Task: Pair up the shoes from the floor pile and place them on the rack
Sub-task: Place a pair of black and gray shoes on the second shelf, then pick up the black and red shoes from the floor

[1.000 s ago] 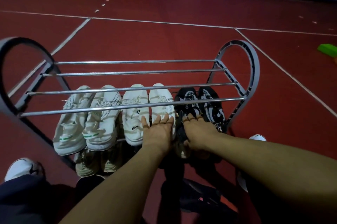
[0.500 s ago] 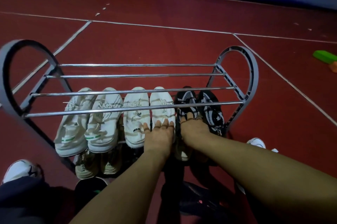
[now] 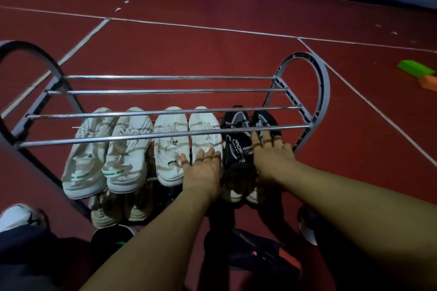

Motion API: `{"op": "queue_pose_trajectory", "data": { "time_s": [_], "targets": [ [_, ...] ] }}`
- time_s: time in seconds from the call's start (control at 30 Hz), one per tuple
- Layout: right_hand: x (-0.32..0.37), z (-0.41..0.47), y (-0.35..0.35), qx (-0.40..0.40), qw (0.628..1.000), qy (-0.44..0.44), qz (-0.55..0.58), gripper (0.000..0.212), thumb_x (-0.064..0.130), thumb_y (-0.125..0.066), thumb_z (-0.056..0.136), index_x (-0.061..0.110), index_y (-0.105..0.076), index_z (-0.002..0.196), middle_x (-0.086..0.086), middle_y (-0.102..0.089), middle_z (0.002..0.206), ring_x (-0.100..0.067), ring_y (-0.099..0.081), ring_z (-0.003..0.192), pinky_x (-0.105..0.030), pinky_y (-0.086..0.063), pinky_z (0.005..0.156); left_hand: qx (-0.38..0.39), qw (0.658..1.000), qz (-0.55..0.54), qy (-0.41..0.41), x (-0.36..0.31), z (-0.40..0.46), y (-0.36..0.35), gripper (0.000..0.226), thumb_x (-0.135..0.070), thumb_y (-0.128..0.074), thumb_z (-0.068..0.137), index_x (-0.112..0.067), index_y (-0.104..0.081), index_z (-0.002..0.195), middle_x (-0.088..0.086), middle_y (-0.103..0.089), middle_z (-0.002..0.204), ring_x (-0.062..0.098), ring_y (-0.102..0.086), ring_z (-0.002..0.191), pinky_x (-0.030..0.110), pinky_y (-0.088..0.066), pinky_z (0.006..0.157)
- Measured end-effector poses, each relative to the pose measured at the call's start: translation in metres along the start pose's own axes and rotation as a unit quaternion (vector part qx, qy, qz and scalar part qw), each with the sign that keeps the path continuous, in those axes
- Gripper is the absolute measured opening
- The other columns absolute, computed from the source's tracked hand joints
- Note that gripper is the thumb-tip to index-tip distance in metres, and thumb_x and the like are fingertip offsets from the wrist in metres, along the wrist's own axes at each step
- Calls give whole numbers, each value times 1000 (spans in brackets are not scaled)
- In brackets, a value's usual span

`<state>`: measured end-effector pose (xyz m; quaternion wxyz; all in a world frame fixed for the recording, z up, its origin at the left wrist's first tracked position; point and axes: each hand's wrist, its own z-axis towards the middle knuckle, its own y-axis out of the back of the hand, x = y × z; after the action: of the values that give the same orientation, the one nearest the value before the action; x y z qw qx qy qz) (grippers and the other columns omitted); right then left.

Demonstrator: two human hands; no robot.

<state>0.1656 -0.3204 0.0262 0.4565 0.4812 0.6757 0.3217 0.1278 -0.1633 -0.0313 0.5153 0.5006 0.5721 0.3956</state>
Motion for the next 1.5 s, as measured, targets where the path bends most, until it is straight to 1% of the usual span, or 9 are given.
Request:
{"op": "queue_pose_trajectory", "data": {
  "time_s": [0.17,0.43,0.6,0.8,0.9,1.03,1.2,1.33,1.5],
  "targets": [
    [-29,11,-9,25,1000,-10,-10,57,7,-56,91,6,-35,144,-18,-37,146,-38,-36,132,-47,-45,101,10,1000,6,-22,5,-2,3,61,-39,-33,100,-21,-13,155,-2,-11,164,22,-9,151,64,-4,116],
    [-44,2,-20,-43,994,94,43,58,16,-68,84,12,-46,137,-15,-43,138,-35,-47,121,-41,-43,102,18,999,16,-26,5,-3,1,57,-40,-26,103,-22,-12,155,-4,-10,164,21,-7,152,65,-4,116],
    [-33,0,-25,-34,996,47,72,58,11,-61,88,15,-40,142,-15,-33,146,-38,-42,126,-46,-44,103,31,999,24,-32,3,-8,4,62,-36,-32,101,-18,-7,156,-1,-4,165,25,-3,152,66,-1,115],
    [22,-55,-100,-143,954,-63,257,91,4,-59,86,35,-6,154,0,21,161,-35,-33,129,-37,-47,78,-44,995,40,-75,8,-40,-6,82,-33,-47,91,-13,-1,155,10,0,164,36,1,150,58,-2,119],
    [49,-76,-148,-130,964,-1,231,87,10,-54,89,31,-4,156,-2,17,162,-33,-32,133,-38,-49,89,-87,991,78,-71,10,-70,-24,85,-30,-49,90,-11,3,155,16,8,163,39,8,149,54,0,121],
    [55,-85,-189,17,981,38,190,78,17,-54,90,25,-12,155,-3,7,163,-34,-23,141,-43,-39,104,-70,987,83,-117,7,-101,-48,70,-30,-45,93,-14,-15,154,13,2,164,35,6,150,52,0,121],
    [47,-85,-217,126,969,-62,205,86,18,-56,93,24,3,156,-9,7,163,-38,-13,145,-52,-27,112,14,999,4,-29,17,-122,-87,50,-37,-49,90,-19,-48,137,7,-47,142,31,-39,132,42,-32,111],
    [55,-76,-230,158,967,-106,169,71,15,-40,99,18,1,156,-18,2,162,-39,-12,145,-59,-22,112,81,994,-28,70,43,-147,-133,44,-36,-50,89,-23,-54,131,4,-59,129,28,-53,118,38,-44,96],
    [63,-64,-235,138,974,-128,128,75,25,-48,96,23,-3,155,-20,-9,158,-40,-18,141,-60,-23,108,-88,992,-54,71,57,-188,-162,32,-26,-51,88,-17,-61,118,4,-61,121,28,-53,117,35,-38,103]
  ]
}}
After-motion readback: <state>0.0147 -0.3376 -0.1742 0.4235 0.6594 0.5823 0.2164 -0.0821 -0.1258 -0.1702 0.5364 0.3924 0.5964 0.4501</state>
